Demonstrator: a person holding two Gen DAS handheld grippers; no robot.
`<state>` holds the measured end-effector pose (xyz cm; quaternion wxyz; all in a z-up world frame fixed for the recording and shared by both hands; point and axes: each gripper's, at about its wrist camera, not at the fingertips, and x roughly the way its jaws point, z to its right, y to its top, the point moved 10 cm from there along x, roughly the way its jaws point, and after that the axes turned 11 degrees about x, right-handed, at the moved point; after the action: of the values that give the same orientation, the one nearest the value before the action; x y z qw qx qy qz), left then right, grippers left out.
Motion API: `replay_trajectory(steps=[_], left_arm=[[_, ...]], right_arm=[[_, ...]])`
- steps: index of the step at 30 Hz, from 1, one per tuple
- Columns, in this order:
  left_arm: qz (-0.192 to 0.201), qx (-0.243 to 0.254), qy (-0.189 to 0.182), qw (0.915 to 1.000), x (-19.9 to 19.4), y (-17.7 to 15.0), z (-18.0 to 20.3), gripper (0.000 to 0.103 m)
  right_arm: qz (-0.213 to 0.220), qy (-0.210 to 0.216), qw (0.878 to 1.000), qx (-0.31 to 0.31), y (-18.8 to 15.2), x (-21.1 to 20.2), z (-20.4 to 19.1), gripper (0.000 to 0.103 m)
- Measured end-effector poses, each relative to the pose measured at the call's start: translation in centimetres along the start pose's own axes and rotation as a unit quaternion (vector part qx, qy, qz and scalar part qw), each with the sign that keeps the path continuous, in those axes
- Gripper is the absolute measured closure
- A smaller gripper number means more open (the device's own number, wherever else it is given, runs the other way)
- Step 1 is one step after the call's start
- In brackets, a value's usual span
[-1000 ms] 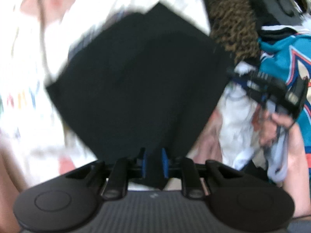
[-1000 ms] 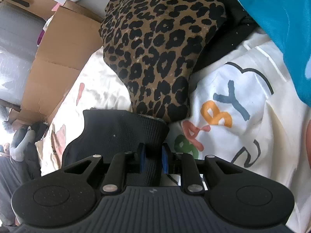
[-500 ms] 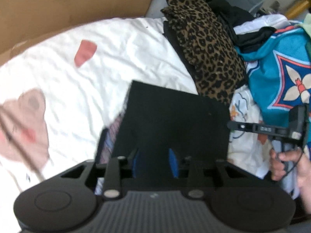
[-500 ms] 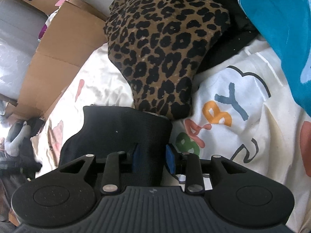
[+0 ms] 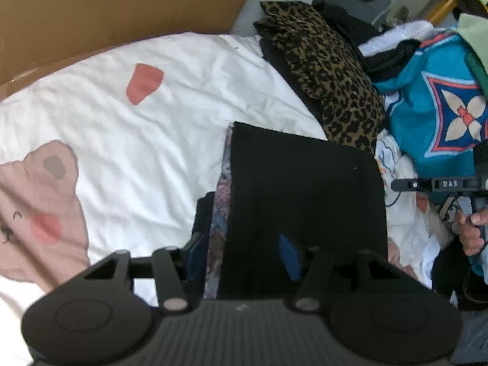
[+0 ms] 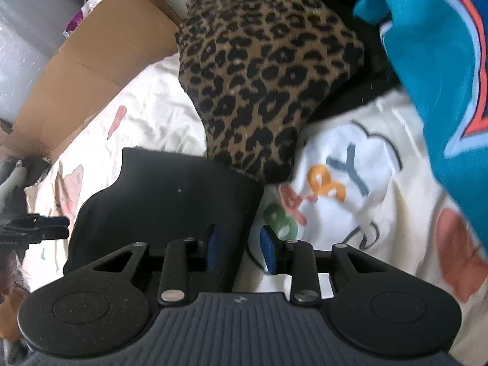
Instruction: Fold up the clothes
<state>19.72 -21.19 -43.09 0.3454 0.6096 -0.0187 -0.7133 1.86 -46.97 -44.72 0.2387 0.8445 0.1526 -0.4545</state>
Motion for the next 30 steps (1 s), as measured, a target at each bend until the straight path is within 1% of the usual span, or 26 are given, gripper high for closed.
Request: replay_trajectory(steps=[2,4,7,9,13,14,15,16,17,18,20,23,25,28,30], left_arm=[[0.016,-0.004,0.01,0.9998,-0.1,-0.2,-0.2,0.047],[0.022,-0.027,0.019,0.9992,-0.2,-0.5,-0.7,0.047],[0.028,-0.047,0.01,0.9985,0.0,-0.9,-0.5,0.047],[0.037,-0.039,0.015,0.9985,-0.1,-0.8,-0.2,0.047],[0.034,-0.045,0.002,0.9984,0.2,-0.9,0.0,0.049],[0.033,-0.045,0.002,0.9984,0.4,-1.0,-0.1,0.056],[0.032,-0.046,0.001,0.9984,0.5,-1.0,-0.1,0.06],[0.03,-0.047,0.0,0.9985,0.6,-1.0,-0.1,0.069],[0.029,-0.043,0.0,0.9987,0.7,-1.1,-0.1,0.076],[0.027,-0.039,-0.001,0.9989,0.7,-1.1,0.0,0.078],[0.03,-0.035,0.002,0.999,0.7,-1.2,0.0,0.091],[0.033,-0.033,0.001,0.9989,0.5,-1.4,-0.1,0.097],[0.034,-0.035,0.0,0.9988,0.5,-1.5,-0.1,0.098],[0.034,-0.041,-0.004,0.9986,0.3,-1.6,-0.4,0.097],[0.031,-0.044,-0.005,0.9985,0.2,-1.6,-0.5,0.093]], right_arm=[[0.009,0.009,1.0,0.013,0.3,0.0,-0.1,0.066],[0.016,0.012,1.0,0.021,0.5,0.2,-0.1,0.066],[0.02,0.005,1.0,0.021,0.8,0.4,0.1,0.064],[0.019,0.003,0.999,0.025,0.8,0.7,0.2,0.063],[0.013,0.004,1.0,0.026,0.2,1.6,-0.4,0.063],[0.011,0.004,1.0,0.023,0.0,1.8,-0.6,0.063],[0.011,0.002,1.0,0.018,-0.1,1.9,-0.8,0.063],[0.011,0.001,1.0,0.013,-0.2,2.1,-1.0,0.063],[0.012,-0.002,1.0,0.008,-0.2,2.1,-1.2,0.063],[0.012,-0.003,1.0,0.005,-0.2,2.1,-1.2,0.063],[0.012,-0.003,1.0,0.007,-0.1,2.0,-1.2,0.063],[0.014,-0.002,1.0,0.011,-0.1,2.0,-0.9,0.063],[0.011,-0.004,1.0,0.013,-0.3,2.1,-0.7,0.063],[0.013,-0.002,1.0,0.008,-0.3,2.0,-0.9,0.063],[0.015,0.0,1.0,0.006,-0.2,1.9,-0.9,0.063]])
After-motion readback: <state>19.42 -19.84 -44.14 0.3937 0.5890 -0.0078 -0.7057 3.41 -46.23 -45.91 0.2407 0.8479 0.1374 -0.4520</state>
